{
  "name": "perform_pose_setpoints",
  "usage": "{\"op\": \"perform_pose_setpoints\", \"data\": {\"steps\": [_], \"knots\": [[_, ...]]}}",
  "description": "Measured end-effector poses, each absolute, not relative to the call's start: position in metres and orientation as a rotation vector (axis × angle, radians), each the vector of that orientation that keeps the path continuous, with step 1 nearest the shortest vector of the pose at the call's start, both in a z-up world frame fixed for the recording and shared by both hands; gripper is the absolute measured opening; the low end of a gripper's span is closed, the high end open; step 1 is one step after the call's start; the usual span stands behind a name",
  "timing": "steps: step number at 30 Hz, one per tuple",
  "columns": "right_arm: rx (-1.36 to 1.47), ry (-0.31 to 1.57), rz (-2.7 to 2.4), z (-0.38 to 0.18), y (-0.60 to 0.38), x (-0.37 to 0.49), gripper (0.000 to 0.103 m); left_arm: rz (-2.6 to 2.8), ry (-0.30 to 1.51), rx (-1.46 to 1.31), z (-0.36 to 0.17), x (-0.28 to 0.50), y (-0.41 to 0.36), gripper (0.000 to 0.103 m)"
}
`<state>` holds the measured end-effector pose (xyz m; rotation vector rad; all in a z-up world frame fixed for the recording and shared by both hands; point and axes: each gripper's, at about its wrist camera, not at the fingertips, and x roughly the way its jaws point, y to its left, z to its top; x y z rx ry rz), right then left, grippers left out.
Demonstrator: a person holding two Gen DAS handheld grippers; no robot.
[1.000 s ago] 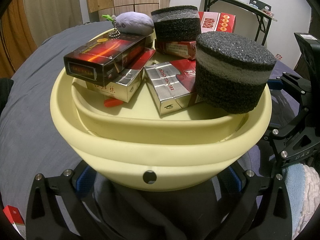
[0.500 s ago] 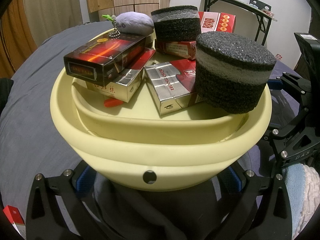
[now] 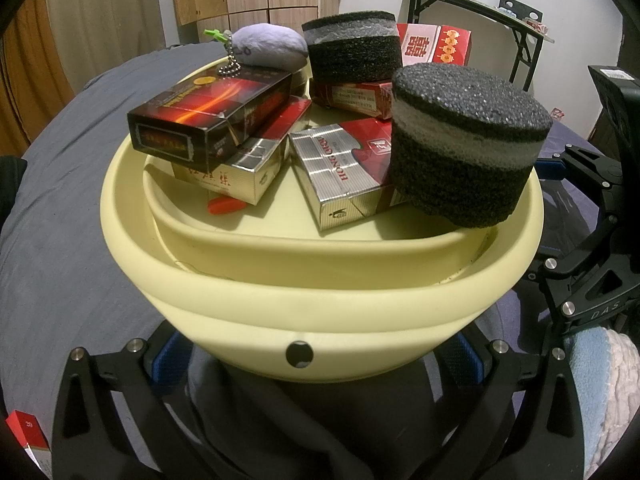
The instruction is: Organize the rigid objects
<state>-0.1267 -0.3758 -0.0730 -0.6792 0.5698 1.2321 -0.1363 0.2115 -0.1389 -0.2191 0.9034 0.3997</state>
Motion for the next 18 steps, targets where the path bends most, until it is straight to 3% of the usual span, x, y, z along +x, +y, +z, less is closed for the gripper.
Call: {"op": "perform_pose_setpoints", "data": {"steps": [18], "knots": [[-0.679, 0.57, 1.232, -0.0728, -0.3758, -0.1272, 0.103, 0.408, 0.9, -0.219, -0.1408, -0.1432, 0.211, 0.103]]}}
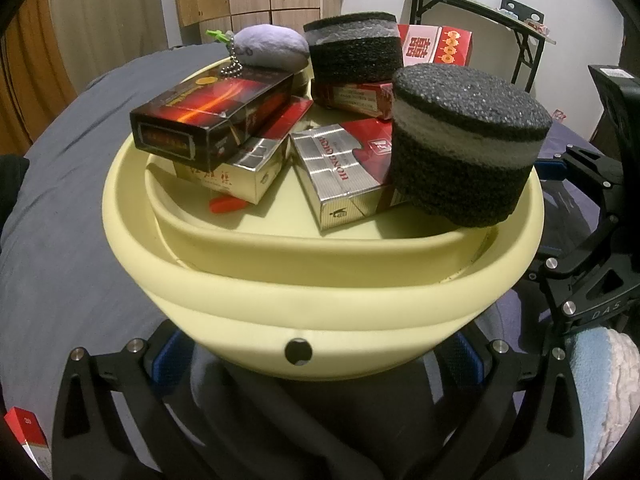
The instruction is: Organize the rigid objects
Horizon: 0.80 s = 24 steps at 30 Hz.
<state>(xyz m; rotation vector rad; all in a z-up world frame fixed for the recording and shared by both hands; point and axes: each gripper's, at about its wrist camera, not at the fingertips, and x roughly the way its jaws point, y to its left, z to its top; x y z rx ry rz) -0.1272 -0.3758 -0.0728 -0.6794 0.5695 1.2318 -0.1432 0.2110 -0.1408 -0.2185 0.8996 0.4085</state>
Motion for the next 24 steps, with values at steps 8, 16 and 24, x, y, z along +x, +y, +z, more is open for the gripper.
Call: {"op": "perform_pose_setpoints", "data": {"steps": [8, 16, 24], "knots": [[-0.679, 0.57, 1.232, -0.0728, -0.3757, -0.127, 0.103, 0.41, 0.901, -0.215, -0.1421, -0.1424, 0.2085, 0.103], [-0.679, 0.569, 1.232, -0.0728, -0.3758, -0.1269, 0.103, 0.41, 0.9, -0.215, -0.1434, -0.1431, 0.2077, 0.103], [-0.679, 0.57, 1.232, -0.0728, -0.3759, -0.1268, 0.103, 0.409, 0.9, -0.217, -0.1435, -0.1431, 0.2074, 0.103]]}}
